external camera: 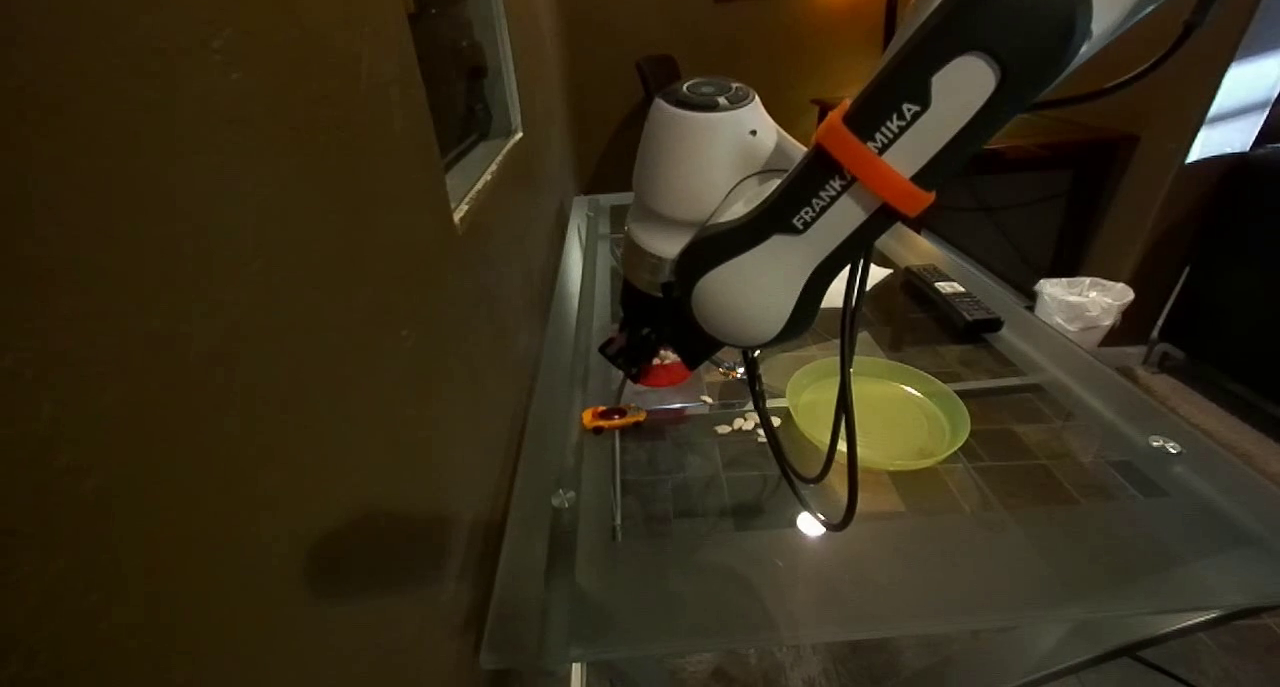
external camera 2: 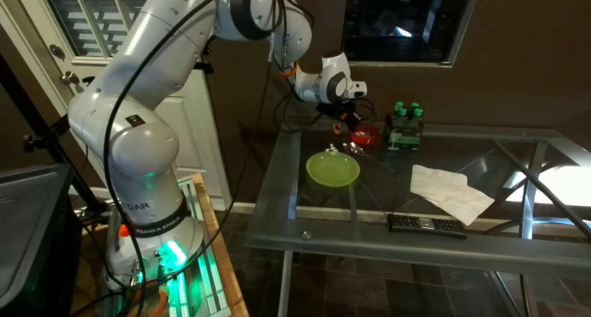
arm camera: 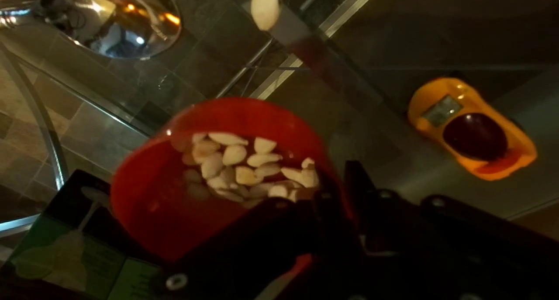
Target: Pick up the red bowl from the counter and pour it's contents on the yellow bowl
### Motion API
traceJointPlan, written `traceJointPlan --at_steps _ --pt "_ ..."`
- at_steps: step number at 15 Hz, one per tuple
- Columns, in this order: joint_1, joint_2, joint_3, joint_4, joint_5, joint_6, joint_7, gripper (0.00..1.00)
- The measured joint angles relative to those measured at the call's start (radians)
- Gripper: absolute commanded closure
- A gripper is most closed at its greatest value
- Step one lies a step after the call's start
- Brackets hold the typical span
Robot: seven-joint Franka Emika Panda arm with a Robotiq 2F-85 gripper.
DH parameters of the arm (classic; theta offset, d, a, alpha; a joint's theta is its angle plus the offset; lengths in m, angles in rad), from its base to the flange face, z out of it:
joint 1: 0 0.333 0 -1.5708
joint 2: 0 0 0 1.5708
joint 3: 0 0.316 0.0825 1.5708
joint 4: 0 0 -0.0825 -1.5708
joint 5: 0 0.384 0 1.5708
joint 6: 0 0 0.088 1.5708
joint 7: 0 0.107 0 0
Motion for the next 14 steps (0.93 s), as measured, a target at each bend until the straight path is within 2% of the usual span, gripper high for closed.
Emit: traceJointPlan --at_steps 2,4,8,10,12,14 --pt "0.025 -0.004 -0.026 0.0 -0.002 0.002 0.002 0.99" --pt "0.08 -0.012 -0.083 -0.005 -0.014 0.001 0.049 0.99" --pt "0.259 -0.074 -0.266 -0.081 -0.072 -0.022 0.239 0.99" --pt "0.335 -0.142 -0.329 -0.161 -0.09 -0.104 0.312 0.99" --pt "0.368 -0.226 -0.344 -0.255 -0.116 -0.188 0.365 0.99" --pt "0.368 -0.319 -0.338 -0.355 -0.144 -0.252 0.41 0.99"
